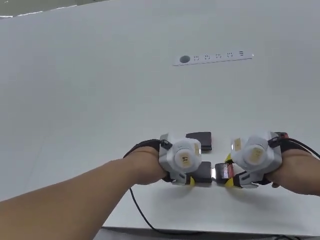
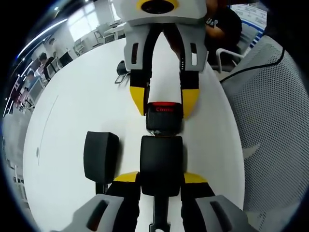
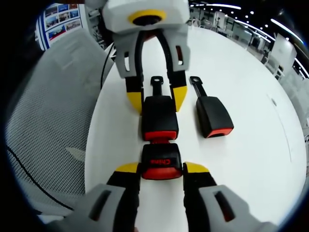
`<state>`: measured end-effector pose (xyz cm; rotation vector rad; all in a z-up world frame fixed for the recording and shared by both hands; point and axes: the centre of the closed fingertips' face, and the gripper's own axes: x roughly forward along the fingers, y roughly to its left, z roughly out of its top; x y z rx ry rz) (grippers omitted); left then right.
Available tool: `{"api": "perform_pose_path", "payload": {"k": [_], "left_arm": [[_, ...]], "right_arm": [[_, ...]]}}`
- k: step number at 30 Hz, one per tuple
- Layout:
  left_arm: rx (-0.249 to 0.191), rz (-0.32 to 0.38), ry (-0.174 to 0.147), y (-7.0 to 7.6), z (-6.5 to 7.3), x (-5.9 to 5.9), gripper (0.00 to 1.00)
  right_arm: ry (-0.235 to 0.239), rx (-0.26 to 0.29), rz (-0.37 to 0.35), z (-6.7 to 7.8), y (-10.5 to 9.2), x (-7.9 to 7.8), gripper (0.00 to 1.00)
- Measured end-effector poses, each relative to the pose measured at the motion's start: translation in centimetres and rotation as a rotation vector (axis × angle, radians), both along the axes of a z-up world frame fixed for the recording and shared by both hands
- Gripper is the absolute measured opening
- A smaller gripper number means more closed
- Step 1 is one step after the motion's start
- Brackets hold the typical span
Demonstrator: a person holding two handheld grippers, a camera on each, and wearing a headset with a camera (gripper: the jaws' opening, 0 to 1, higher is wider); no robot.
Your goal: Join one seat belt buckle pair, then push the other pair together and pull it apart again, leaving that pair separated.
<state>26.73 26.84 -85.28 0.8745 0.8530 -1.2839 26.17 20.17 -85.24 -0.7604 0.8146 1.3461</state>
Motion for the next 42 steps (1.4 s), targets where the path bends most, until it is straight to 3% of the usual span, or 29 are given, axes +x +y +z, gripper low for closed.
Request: {"api": "perform_pose_path", "payload": {"k": [3,5,9,13,17,19,24,33,35,42], "left_arm": [[-0.010,-0.001,-0.017,0.1,0.9,0.1,0.33],[0.000,-0.019,-0.049,0.4,1.5,0.2,0.34],[-0.065,0.036,-0.048,0.1,3.2,0.7,0.34],[-0.090,0.045,-0.057,-0.1,4.0,1.4,0.33],[-0.095,0.059,-0.068,-0.3,3.9,2.4,0.33],[-0.125,0.094,-0.043,-0.7,3.9,2.9,0.34],[-0.120,0.085,-0.061,-1.0,3.5,4.2,0.35],[-0.112,0.074,-0.077,-1.4,3.4,7.1,0.35],[-0.090,0.069,-0.078,-1.2,3.0,7.6,0.35],[-0.072,0.065,-0.071,-0.9,2.3,8.6,0.36]], "right_arm": [[-0.007,0.008,-0.003,0.7,-0.1,-0.1,0.33],[-0.016,0.022,-0.010,1.3,-0.1,0.0,0.33],[-0.032,0.039,-0.022,2.2,-0.2,0.2,0.33],[-0.049,0.016,-0.002,1.8,-0.8,0.1,0.34],[-0.053,0.011,-0.006,1.8,-1.4,0.5,0.33],[-0.064,0.011,-0.012,2.0,-1.9,1.0,0.32],[-0.075,0.001,-0.031,2.0,-3.6,2.4,0.33],[-0.099,-0.026,-0.086,2.3,-8.1,5.1,0.32],[-0.105,-0.035,-0.105,2.4,-9.6,6.2,0.32],[-0.110,-0.077,-0.153,2.7,-13.4,8.0,0.32]]}}
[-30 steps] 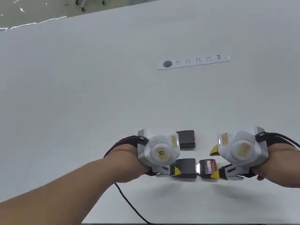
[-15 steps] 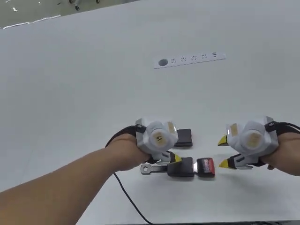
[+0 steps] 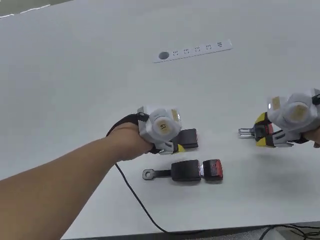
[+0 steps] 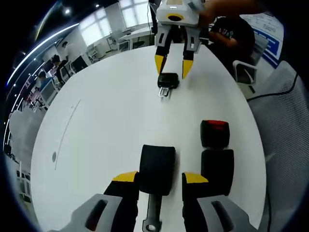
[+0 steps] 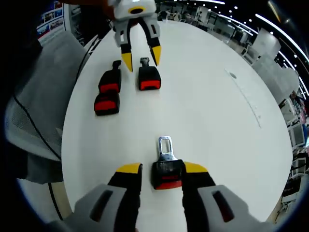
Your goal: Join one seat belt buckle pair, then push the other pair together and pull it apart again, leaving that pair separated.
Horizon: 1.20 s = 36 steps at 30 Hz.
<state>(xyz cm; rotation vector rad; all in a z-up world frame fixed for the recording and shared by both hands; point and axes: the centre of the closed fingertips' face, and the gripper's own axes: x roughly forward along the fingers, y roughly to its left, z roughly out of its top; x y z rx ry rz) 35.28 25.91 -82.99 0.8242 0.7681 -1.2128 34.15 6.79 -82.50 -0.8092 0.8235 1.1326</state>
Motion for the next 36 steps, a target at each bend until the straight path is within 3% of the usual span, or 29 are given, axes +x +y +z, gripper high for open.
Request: {"api": "perform_pose_path", "payload": {"k": [8,19,23,27,36], "left_arm": [[0.033,-0.001,0.001,0.9,-1.0,0.4,0.35],[0.038,-0.008,0.030,1.2,-2.1,0.9,0.31],[0.066,-0.070,0.014,1.3,-2.5,0.8,0.30],[0.059,-0.067,0.022,1.3,-2.4,0.8,0.29],[0.097,-0.092,0.009,1.3,-2.6,0.7,0.29]], "right_arm": [[0.033,-0.033,-0.004,-1.1,-1.6,0.4,0.31],[0.073,-0.045,0.036,-2.5,-1.1,0.8,0.32],[0.090,-0.046,0.065,-2.6,-1.0,1.0,0.31],[0.100,-0.055,0.083,-2.7,-1.0,1.0,0.30],[0.075,-0.076,0.122,-2.7,1.2,0.6,0.30]]}}
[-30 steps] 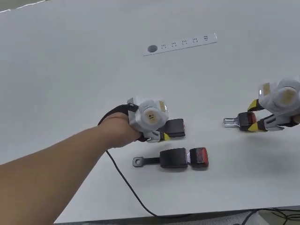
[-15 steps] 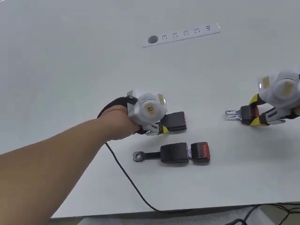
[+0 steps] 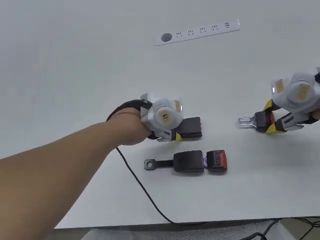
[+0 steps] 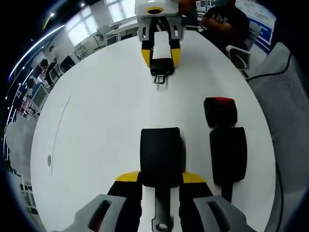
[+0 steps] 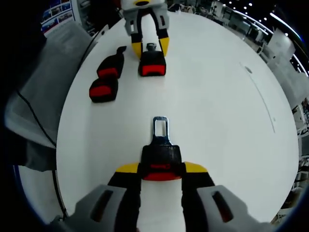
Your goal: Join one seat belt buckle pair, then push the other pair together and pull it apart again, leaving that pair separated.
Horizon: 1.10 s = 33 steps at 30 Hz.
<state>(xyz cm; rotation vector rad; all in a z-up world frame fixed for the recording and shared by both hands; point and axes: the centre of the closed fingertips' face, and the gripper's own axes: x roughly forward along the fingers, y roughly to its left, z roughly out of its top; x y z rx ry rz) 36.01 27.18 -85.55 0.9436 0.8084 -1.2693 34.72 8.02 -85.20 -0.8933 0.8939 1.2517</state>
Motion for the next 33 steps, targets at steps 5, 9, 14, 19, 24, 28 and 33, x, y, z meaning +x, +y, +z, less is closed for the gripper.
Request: {"api": "perform_pose_path", "payload": {"k": [5,9,14,19,24,28,33], "left_arm": [[0.007,-0.007,0.003,0.1,0.0,0.0,0.29],[0.011,-0.011,-0.002,0.1,0.0,0.0,0.29],[0.021,-0.015,-0.013,0.2,0.0,0.0,0.29],[0.023,-0.018,-0.014,0.2,-0.1,0.0,0.29],[0.022,-0.019,-0.020,0.2,0.0,0.0,0.29],[0.026,-0.023,-0.026,0.1,-0.1,0.1,0.29],[0.032,-0.026,-0.031,0.2,-0.1,0.1,0.29]], "right_arm": [[0.013,0.014,0.002,0.1,1.9,-0.2,0.30],[0.019,0.022,0.003,0.1,4.0,-0.4,0.30],[0.024,0.018,0.020,0.0,6.2,-0.6,0.30],[0.022,0.009,0.021,0.0,7.6,-0.2,0.30],[0.025,-0.007,0.019,0.0,8.3,0.3,0.30],[0.021,-0.014,0.042,-0.1,9.0,0.1,0.30],[0.008,-0.020,0.046,-0.2,8.8,0.5,0.30]]}}
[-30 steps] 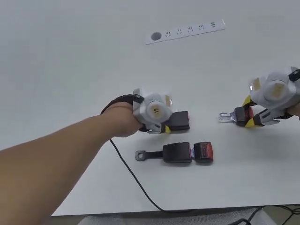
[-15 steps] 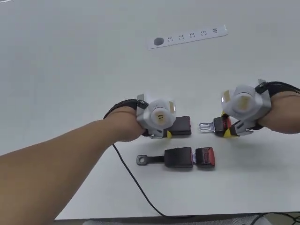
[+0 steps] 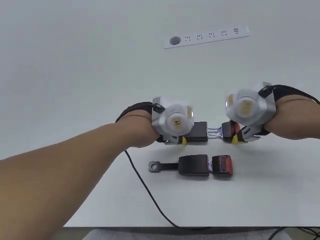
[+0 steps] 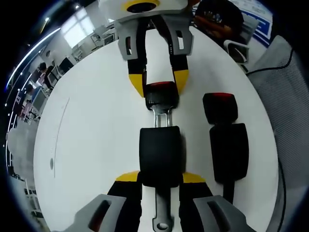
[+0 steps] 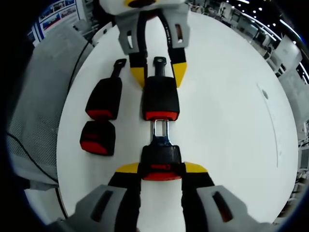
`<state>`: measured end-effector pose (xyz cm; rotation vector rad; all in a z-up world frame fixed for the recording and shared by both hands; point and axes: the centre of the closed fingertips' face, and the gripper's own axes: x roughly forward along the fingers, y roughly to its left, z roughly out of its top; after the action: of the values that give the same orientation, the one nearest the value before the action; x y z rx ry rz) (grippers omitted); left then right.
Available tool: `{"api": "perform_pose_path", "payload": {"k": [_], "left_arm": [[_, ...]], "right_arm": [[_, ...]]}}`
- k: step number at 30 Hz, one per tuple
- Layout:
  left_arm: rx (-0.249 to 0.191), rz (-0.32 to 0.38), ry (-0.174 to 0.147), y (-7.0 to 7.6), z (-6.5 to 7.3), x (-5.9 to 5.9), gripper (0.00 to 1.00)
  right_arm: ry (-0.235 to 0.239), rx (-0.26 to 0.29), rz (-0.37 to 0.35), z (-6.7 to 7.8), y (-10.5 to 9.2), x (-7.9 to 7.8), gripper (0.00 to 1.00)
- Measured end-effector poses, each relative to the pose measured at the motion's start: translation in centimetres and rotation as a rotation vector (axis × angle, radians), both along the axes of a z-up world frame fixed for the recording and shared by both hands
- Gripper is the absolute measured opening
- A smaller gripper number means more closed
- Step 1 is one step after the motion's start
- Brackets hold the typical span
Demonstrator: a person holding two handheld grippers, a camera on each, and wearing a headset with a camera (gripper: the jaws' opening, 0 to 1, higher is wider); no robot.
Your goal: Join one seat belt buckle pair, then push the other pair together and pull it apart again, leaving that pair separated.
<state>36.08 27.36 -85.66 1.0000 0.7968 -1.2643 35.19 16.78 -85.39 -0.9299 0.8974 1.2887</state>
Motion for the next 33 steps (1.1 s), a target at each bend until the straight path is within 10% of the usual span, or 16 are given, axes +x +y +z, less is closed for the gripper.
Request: {"api": "perform_pose_path", "payload": {"k": [33], "left_arm": [[0.005,0.004,-0.009,-0.3,-0.1,0.0,0.28]], "right_arm": [[-0.025,0.046,0.023,0.0,2.0,0.3,0.29]]}}
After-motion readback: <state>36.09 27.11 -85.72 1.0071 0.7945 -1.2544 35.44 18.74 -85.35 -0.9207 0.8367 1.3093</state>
